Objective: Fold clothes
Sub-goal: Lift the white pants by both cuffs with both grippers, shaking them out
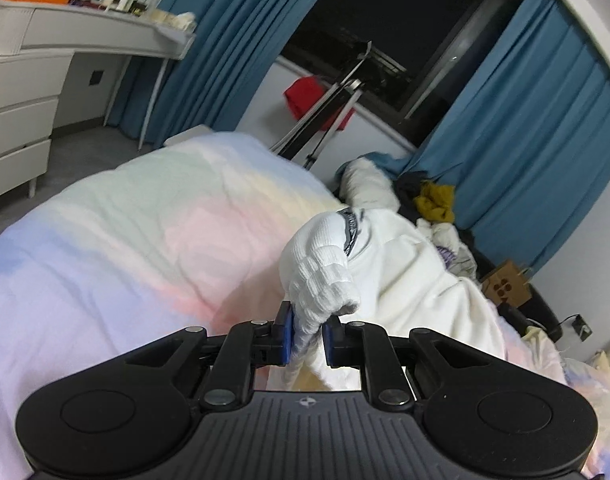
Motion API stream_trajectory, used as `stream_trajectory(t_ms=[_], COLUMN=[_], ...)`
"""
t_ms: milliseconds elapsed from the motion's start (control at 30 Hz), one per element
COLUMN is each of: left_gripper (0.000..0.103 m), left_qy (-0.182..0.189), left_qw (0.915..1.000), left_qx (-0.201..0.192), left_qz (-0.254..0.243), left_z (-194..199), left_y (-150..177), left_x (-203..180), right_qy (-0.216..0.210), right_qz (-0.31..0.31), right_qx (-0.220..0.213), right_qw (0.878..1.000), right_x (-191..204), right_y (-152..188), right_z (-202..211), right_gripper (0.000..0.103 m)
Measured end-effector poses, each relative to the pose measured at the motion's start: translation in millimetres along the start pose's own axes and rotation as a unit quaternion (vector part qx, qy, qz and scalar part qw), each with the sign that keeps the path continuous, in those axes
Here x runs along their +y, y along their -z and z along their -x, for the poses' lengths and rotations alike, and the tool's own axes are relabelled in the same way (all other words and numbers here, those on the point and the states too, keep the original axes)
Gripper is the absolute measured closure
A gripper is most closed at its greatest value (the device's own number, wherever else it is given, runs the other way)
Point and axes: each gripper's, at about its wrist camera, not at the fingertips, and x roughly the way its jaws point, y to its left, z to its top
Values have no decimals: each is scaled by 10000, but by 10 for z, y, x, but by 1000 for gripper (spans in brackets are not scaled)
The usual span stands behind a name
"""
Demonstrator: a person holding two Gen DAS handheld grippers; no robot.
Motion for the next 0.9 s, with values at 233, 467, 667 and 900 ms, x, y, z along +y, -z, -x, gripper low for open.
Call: stream_trajectory(t_ms=[233, 467, 667, 900], left_gripper=[52, 45, 45, 80], left_qy=[-264, -427, -486, -928], left_qw=[9996, 9988, 9983, 9954], left_qx=[130, 223, 274, 223], left_qz=[24, 74, 143, 113], left_z=[-188, -338, -471, -723], left_y=[29, 51, 40, -8], left_x=[53, 97, 160, 211], right_qy=[13, 33, -180, -222], right_qz=[156, -5, -29, 354], right_qx=[-405, -705, -1143, -1187], right_qw=[9991, 9975, 9933, 9921], right_x=[110, 148, 161, 142], right_y=[-10, -73, -158, -135], right_z=[108, 169, 274, 126], right_gripper=[55, 29, 25, 74])
